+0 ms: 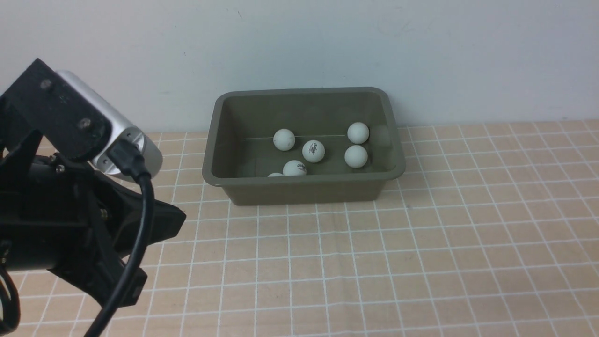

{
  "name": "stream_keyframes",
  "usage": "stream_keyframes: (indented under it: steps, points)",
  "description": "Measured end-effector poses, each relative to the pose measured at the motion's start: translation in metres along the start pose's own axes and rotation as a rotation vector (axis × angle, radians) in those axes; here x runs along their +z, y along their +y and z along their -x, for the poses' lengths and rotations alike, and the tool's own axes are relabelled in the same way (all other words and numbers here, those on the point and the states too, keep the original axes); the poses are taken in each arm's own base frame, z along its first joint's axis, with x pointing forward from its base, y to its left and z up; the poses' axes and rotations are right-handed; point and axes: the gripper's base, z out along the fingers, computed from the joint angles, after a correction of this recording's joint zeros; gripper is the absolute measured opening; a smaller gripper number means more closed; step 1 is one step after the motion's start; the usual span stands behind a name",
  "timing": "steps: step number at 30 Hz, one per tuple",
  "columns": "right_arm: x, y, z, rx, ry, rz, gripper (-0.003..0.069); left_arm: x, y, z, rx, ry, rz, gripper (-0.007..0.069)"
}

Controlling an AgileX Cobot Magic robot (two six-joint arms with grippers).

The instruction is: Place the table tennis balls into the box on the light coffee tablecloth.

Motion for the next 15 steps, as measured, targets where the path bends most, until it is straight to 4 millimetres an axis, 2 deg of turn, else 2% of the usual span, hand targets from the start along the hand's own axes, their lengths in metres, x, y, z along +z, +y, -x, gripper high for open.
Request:
stream_keyframes:
  steps: [15]
  points:
    - [-0.0001,0.0010,-0.0036,0.001,0.039,0.011,-0.0015,-0.0005,-0.0073,0.0067,-0.069,-0.070,-0.083,-0.0069]
